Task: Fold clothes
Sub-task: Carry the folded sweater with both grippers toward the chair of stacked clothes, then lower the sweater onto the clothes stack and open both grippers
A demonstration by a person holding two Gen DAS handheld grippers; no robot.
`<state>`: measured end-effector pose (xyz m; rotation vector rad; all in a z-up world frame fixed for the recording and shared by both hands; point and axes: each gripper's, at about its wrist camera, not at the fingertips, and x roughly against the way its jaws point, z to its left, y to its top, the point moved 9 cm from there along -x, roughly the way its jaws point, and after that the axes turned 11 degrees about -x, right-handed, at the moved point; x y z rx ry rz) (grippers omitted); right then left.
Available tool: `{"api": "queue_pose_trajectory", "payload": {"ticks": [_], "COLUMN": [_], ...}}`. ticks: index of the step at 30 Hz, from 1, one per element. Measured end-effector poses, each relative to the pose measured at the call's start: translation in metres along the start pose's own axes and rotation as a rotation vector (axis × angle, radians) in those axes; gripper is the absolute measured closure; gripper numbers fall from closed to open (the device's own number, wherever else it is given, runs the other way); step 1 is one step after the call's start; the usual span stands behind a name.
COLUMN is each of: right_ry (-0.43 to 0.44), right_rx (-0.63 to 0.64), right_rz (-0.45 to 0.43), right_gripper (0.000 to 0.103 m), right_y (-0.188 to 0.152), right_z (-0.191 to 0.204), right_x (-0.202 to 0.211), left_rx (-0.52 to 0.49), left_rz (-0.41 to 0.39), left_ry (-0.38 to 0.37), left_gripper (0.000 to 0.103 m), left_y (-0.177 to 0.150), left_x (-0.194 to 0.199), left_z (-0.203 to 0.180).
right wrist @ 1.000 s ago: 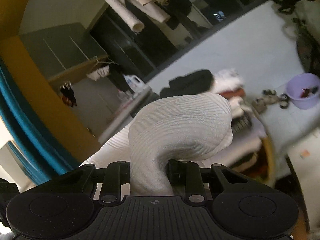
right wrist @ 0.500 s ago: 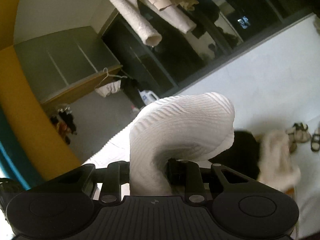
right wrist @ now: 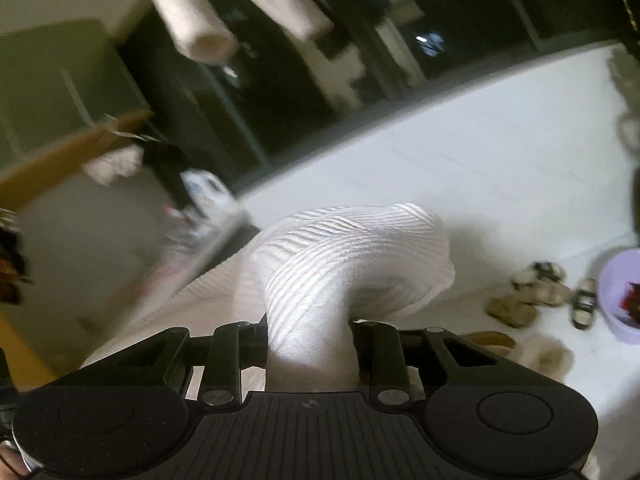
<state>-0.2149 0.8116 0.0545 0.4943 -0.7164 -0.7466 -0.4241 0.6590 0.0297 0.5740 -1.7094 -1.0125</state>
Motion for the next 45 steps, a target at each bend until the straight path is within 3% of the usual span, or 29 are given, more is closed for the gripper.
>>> {"api": "queue_pose_trajectory", "payload": {"ticks": [4, 8, 10, 12, 16, 19, 21, 25, 27, 29, 31, 36, 39, 40, 42, 45], "right_ry": [-0.088, -0.176, -0.22, -0.266, -0.298, -0.279, -0.228, -0.218, -0.238, -0.235, -0.215, -0.222, -0.24, -0.246, -0.259, -0.259], "right_rx": [-0.057, -0.115, -0.144, -0.16, 0.003, 0.125, 0.237, 0.408, 0.424, 0.339, 0.268, 0.239, 0.216, 0.208, 0.196, 0.188], "right_rz": [0.055, 0.109, 0.136, 0.156, 0.058, -0.041, -0.01, 0.112, 0.158, 0.171, 0.175, 0.151, 0.132, 0.126, 0.109, 0.061], "right_gripper": [0.077, 0.068, 0.061, 0.039, 0.035, 0.032, 0.033, 0.033, 0.032, 0.029, 0.029, 0.028, 0.028, 0.025, 0.001, 0.001], "right_y": [-0.022, -0.045, -0.057, -0.065, -0.05, -0.037, -0.048, -0.096, -0.116, -0.122, -0.125, -0.126, -0.121, -0.12, -0.118, -0.119], "right_z": [-0.029, -0.057, -0.071, -0.084, -0.066, -0.046, -0.026, -0.006, -0.01, -0.029, -0.045, -0.05, -0.047, -0.046, -0.042, -0.032], "right_x": [-0.028, -0.055, -0.068, -0.076, -0.029, 0.01, 0.015, 0.0, -0.01, -0.018, -0.023, -0.022, -0.018, -0.017, -0.013, 0.007], "left_rx": [0.059, 0.176, 0.162, 0.099, -0.004, -0.027, -0.05, -0.129, -0.157, -0.154, -0.14, -0.153, -0.09, -0.064, -0.054, -0.103], "left_rz": [0.167, 0.195, 0.208, 0.214, 0.137, 0.053, 0.058, 0.106, 0.161, 0.219, 0.209, 0.186, 0.208, 0.214, 0.223, 0.239], "left_ry": [-0.043, -0.124, -0.138, -0.088, 0.035, 0.063, -0.002, -0.083, -0.056, -0.035, -0.024, 0.023, 0.074, 0.098, 0.138, 0.198], "left_gripper": [0.08, 0.073, 0.066, 0.046, 0.042, 0.024, 0.004, 0.004, 0.004, 0.003, 0.0, 0.0, 0.0, 0.0, 0.0, 0.0], "left_y": [-0.051, -0.065, -0.063, -0.057, -0.032, -0.015, -0.018, -0.042, -0.062, -0.083, -0.093, -0.09, -0.083, -0.079, -0.076, -0.08], "left_x": [-0.072, -0.088, -0.085, -0.075, -0.034, 0.005, 0.016, 0.02, 0.006, -0.014, -0.022, -0.024, -0.022, -0.02, -0.015, -0.006], "left_z": [0.028, 0.046, 0.048, 0.054, 0.064, 0.054, 0.032, -0.01, -0.019, -0.022, -0.022, -0.021, -0.022, -0.023, -0.027, -0.04]}}
